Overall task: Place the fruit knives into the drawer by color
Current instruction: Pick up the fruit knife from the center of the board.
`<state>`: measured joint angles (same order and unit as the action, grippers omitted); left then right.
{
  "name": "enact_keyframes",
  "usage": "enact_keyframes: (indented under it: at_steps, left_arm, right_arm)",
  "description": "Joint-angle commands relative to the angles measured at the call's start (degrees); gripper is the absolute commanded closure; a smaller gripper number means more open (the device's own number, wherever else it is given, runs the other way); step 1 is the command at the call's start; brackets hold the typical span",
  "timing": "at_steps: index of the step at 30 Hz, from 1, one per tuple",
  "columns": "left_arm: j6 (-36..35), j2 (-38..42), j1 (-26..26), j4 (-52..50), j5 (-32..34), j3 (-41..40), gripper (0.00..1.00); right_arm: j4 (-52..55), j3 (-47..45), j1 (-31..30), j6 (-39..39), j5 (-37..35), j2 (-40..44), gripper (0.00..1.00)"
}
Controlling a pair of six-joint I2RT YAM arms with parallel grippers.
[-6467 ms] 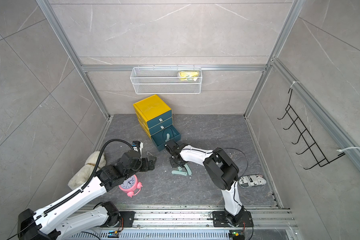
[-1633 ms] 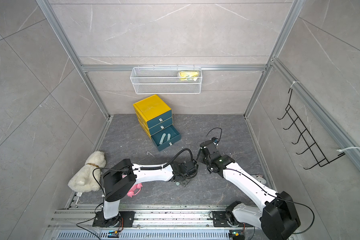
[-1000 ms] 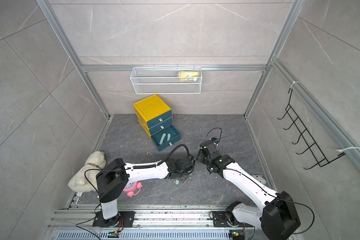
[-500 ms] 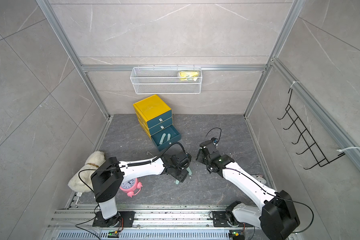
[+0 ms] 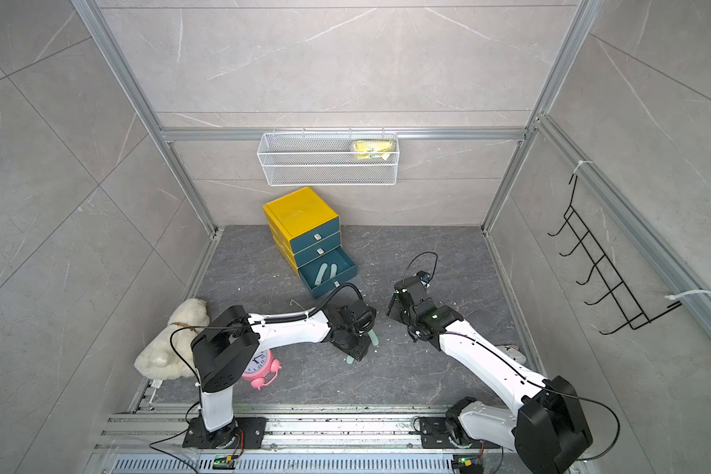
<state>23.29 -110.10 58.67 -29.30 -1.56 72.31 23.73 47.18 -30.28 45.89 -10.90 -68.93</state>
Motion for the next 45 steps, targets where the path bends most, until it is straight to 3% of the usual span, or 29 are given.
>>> enact_keyframes:
  at_steps: [1,7,16,20,23,31,45]
  left_arm:
    - [0.5,-2.2,-0.3,-1.0,1.2,0.7,0.43]
    - [-1.2,-3.1,0.0,-2.6,5.9,0.2,0.57]
    - [-1.0,-5.8,3.2,-2.0,7.8,0.5,0.50]
    - [-0.8,-6.8,3.2,-1.8,8.9,0.2,0.65]
    - [-0.8,-6.3,3.2,-0.8,9.8,-0.9,0.71]
    - [-1.1,-2.4,3.1,-0.3,13.0,-1.0,0.75]
    - [-2.7,9.2,-5.7,-2.1,20.1,1.0,0.77]
  right_arm:
    - [-0.2,-1.0,0.4,0.4,-0.1,1.0,0.38]
    - [-0.3,-1.0,0.6,0.4,0.0,1.0,0.37]
    - [-0.6,-1.1,1.1,0.6,0.1,0.9,0.37]
    - [-0.5,-1.3,1.1,0.6,0.2,0.8,0.37]
    - [-0.5,-1.3,1.2,0.6,0.3,0.9,0.38]
    - [-0.8,-1.0,1.3,0.9,0.5,0.5,0.37]
    - [-1.4,-0.9,1.4,1.2,1.5,0.1,0.38]
